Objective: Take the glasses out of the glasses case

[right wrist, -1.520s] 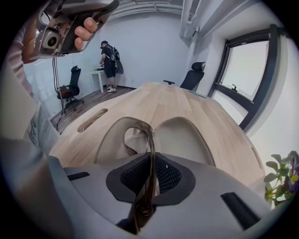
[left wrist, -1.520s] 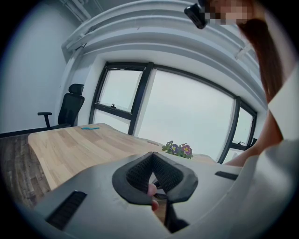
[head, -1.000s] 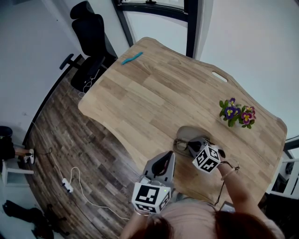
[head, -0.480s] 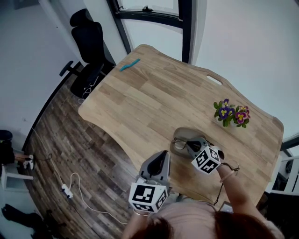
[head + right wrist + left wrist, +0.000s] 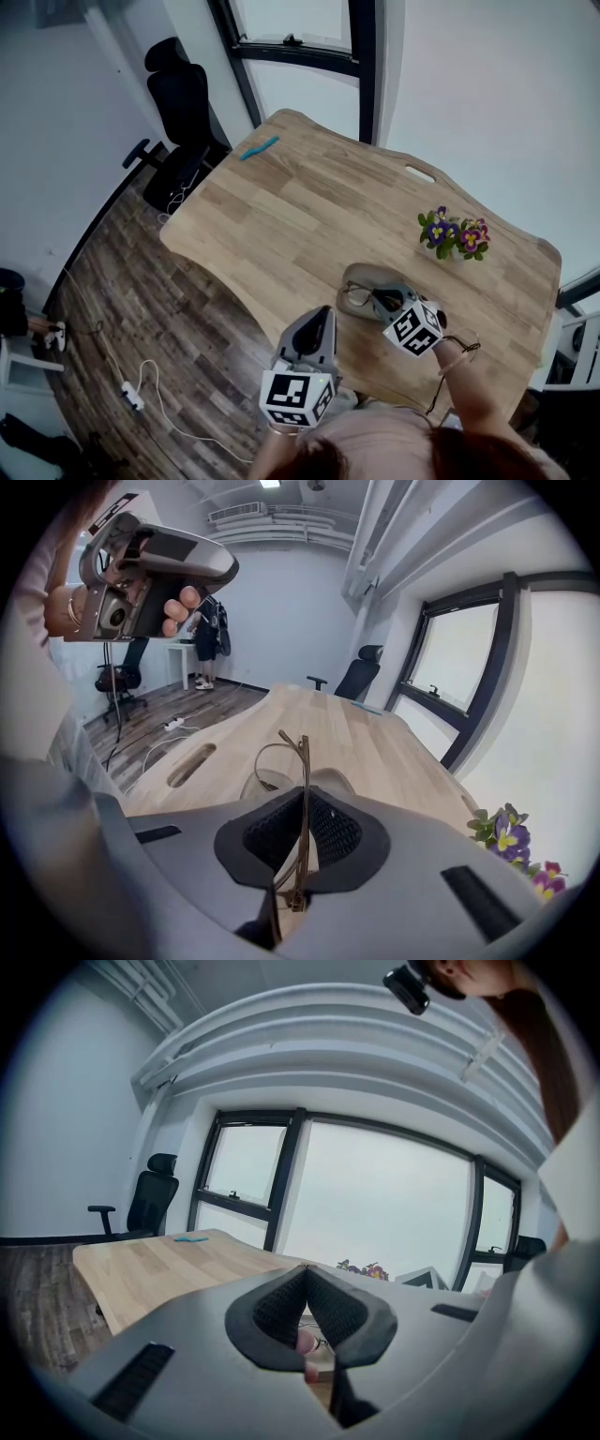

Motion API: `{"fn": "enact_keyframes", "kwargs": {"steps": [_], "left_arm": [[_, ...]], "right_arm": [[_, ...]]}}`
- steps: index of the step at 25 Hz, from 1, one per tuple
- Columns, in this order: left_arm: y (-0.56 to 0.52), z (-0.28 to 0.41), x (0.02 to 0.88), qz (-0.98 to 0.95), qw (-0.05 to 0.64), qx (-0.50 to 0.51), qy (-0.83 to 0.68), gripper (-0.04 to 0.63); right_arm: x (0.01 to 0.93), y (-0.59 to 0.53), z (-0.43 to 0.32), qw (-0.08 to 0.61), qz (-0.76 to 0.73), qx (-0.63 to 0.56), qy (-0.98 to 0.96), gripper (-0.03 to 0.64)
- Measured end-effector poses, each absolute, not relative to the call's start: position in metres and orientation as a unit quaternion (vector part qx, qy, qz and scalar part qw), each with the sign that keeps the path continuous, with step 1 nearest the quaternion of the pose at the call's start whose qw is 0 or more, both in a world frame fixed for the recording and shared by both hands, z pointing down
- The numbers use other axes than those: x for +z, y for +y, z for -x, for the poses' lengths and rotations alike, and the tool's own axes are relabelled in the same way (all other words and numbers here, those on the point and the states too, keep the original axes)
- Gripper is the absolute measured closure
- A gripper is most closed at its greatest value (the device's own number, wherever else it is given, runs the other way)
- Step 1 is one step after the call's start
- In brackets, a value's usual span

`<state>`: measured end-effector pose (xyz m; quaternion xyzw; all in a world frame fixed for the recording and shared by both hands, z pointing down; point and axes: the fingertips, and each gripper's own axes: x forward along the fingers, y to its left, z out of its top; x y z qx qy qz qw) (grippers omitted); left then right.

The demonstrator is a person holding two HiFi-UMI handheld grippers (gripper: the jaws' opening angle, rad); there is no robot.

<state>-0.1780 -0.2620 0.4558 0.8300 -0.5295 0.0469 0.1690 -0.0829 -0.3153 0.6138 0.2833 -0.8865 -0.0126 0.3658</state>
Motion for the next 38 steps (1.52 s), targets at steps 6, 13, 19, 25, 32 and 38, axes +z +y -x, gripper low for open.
{"fn": "enact_keyframes", "kwargs": {"steps": [6, 13, 19, 25, 32, 38], "left_arm": [[-0.252, 0.178, 0.444, -0.829, 0.160, 0.036, -0.535, 0.594], [-0.243, 0.176, 0.433, -0.825, 0.152, 0.026, -0.544, 0.594], [-0.237, 0.169, 0.425, -0.823, 0.147, 0.020, -0.549, 0.594], [-0.230, 0.161, 0.419, -0.819, 0.147, 0.013, -0.555, 0.594], [-0.220, 0.150, 0.412, -0.816, 0.140, 0.012, -0.560, 0.594], [-0.210, 0.142, 0.406, -0.817, 0.136, 0.010, -0.561, 0.594]], "right_arm": [[0.595, -0.306, 0.079, 0.346, -0.302, -0.013, -0.888, 0.604], [0.571, -0.295, 0.069, 0.312, -0.327, -0.011, -0.892, 0.604], [0.548, -0.286, 0.059, 0.279, -0.352, -0.002, -0.893, 0.604], [0.524, -0.278, 0.047, 0.242, -0.376, 0.001, -0.894, 0.604], [0.495, -0.263, 0.030, 0.186, -0.398, 0.005, -0.898, 0.604], [0.472, -0.248, 0.022, 0.148, -0.407, 0.001, -0.901, 0.604]]}}
